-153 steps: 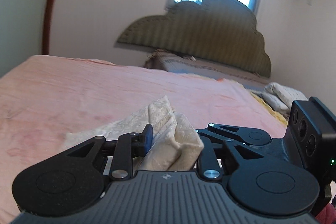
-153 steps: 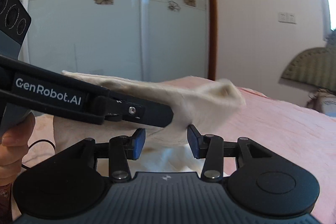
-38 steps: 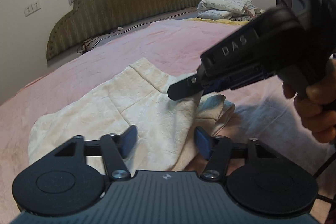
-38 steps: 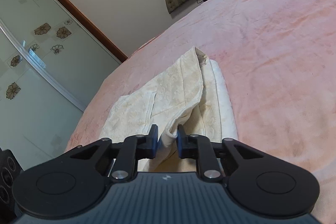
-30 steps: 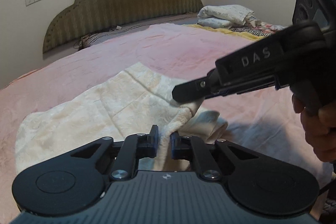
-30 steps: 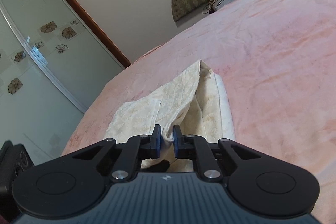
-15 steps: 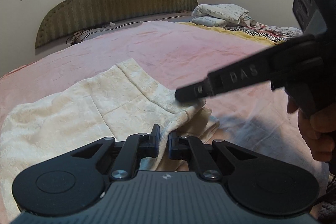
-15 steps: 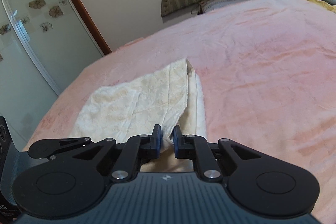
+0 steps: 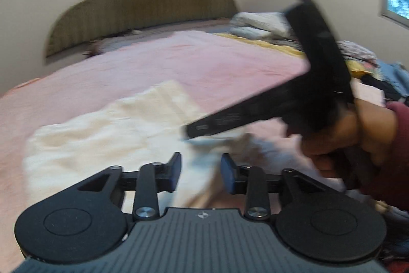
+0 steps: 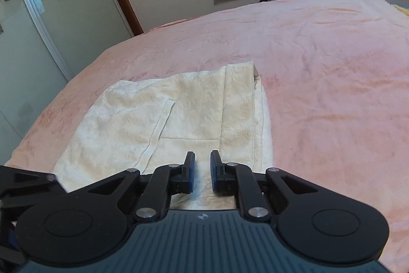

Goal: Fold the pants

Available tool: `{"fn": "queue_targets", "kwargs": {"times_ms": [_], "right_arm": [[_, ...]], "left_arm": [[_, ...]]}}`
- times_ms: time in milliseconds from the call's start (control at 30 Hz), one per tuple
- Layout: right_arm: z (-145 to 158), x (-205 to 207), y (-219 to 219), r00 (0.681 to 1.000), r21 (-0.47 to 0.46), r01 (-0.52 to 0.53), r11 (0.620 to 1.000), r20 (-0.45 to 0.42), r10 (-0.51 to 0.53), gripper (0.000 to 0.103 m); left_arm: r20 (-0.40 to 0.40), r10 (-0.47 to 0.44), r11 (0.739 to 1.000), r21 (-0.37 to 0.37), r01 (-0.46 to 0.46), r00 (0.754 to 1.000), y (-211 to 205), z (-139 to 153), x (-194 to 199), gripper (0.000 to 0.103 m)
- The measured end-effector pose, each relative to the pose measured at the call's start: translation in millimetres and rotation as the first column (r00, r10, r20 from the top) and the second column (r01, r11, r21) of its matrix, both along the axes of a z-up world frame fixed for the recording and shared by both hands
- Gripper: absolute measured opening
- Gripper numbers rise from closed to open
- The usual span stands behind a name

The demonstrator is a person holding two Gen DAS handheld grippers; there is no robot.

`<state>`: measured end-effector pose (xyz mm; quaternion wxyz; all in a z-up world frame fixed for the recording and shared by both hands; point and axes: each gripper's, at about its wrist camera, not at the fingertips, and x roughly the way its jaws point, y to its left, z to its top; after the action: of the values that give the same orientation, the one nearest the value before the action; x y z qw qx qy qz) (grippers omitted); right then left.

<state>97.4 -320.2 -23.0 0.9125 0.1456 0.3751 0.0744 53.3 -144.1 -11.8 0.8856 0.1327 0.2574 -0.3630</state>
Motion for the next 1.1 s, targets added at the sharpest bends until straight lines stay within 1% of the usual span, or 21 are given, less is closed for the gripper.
{"fn": "queue_targets", "kwargs": {"times_ms": [33, 67, 133, 167, 233, 267, 300, 333, 400, 467, 533, 633, 700, 767, 833, 900, 933, 1000, 1033, 1067, 1100], "right_arm": [[3, -3, 4, 1.000, -0.018, 0.004, 1.000, 0.016, -0.003, 0.012], [7, -5, 11, 0.999, -0.049, 0.003, 0.999, 0.032, -0.001, 0.013], [13, -10, 24, 0.997, -0.087, -0.036, 0.996, 0.060, 0.041, 0.013], [16, -12, 31, 0.994, -0.095, -0.076, 0.993, 0.069, 0.082, 0.013], [13, -12, 43, 0.990, -0.123, -0.126, 0.984, 0.049, 0.133, 0.013], [7, -9, 47, 0.990, -0.172, -0.133, 0.976, 0.024, 0.139, 0.013], [2, -7, 48, 0.992, -0.220, -0.121, 0.968, 0.007, 0.126, 0.012], [-1, -7, 46, 0.994, -0.239, -0.104, 0.965, 0.007, 0.109, 0.012], [4, -8, 41, 0.998, -0.224, -0.063, 0.973, 0.015, 0.068, 0.013], [13, -13, 41, 0.997, -0.216, -0.052, 0.975, 0.047, 0.063, 0.013], [20, -19, 44, 0.994, -0.197, -0.068, 0.978, 0.066, 0.083, 0.013], [17, -21, 51, 0.992, -0.196, -0.100, 0.975, 0.054, 0.112, 0.014], [7, -19, 52, 0.993, -0.203, -0.108, 0.973, 0.019, 0.114, 0.015], [2, -19, 47, 0.994, -0.170, -0.104, 0.980, 0.016, 0.108, 0.015], [4, -20, 45, 0.995, -0.160, -0.097, 0.982, 0.018, 0.101, 0.015], [7, -22, 49, 0.995, -0.175, -0.095, 0.980, 0.025, 0.101, 0.015], [9, -23, 49, 0.994, -0.176, -0.096, 0.980, 0.029, 0.103, 0.016], [8, -24, 51, 0.993, -0.181, -0.109, 0.977, 0.030, 0.117, 0.024], [6, -24, 51, 0.991, -0.200, -0.125, 0.972, 0.022, 0.132, 0.024], [4, -24, 52, 0.989, -0.215, -0.139, 0.967, 0.019, 0.146, 0.024], [4, -24, 50, 0.988, -0.212, -0.144, 0.967, 0.020, 0.151, 0.024]], "left_arm": [[0.014, 0.059, 0.998, 0.014, -0.059, 0.998, 9, 1, 4, 0.044], [0.009, 0.100, 0.995, 0.017, -0.100, 0.995, 18, 2, 10, 0.044], [-0.050, 0.154, 0.988, 0.010, -0.154, 0.987, 34, -1, 25, 0.044], [-0.077, 0.178, 0.984, 0.027, -0.176, 0.981, 37, -4, 32, 0.044], [-0.110, 0.226, 0.973, 0.061, -0.220, 0.968, 39, -12, 42, 0.044], [-0.116, 0.235, 0.972, 0.061, -0.229, 0.965, 39, -14, 43, 0.044], [-0.118, 0.247, 0.969, 0.059, -0.241, 0.962, 39, -14, 43, 0.044], [-0.111, 0.259, 0.965, 0.063, -0.253, 0.960, 38, -13, 43, 0.045], [-0.093, 0.271, 0.962, 0.066, -0.266, 0.958, 34, -8, 42, 0.049], [-0.084, 0.288, 0.957, 0.065, -0.283, 0.954, 35, -7, 37, 0.064], [-0.090, 0.304, 0.952, 0.052, -0.300, 0.948, 36, -6, 37, 0.070], [-0.112, 0.314, 0.949, 0.054, -0.310, 0.943, 36, -6, 35, 0.071], [-0.115, 0.320, 0.947, 0.059, -0.315, 0.940, 36, -7, 34, 0.072], [-0.113, 0.321, 0.947, 0.068, -0.315, 0.940, 35, -7, 33, 0.073], [-0.110, 0.321, 0.946, 0.071, -0.315, 0.941, 35, -6, 32, 0.074], [-0.106, 0.315, 0.949, 0.063, -0.310, 0.943, 35, -3, 30, 0.074], [-0.097, 0.314, 0.949, 0.059, -0.310, 0.944, 36, -1, 30, 0.074], [-0.058, 0.321, 0.947, 0.051, -0.318, 0.945, 40, 6, 29, 0.075], [-0.028, 0.334, 0.942, 0.048, -0.333, 0.942, 46, 11, 31, 0.079], [-0.007, 0.350, 0.936, 0.044, -0.350, 0.937, 52, 14, 33, 0.086], [0.011, 0.372, 0.928, 0.036, -0.372, 0.928, 61, 18, 37, 0.090]]}}
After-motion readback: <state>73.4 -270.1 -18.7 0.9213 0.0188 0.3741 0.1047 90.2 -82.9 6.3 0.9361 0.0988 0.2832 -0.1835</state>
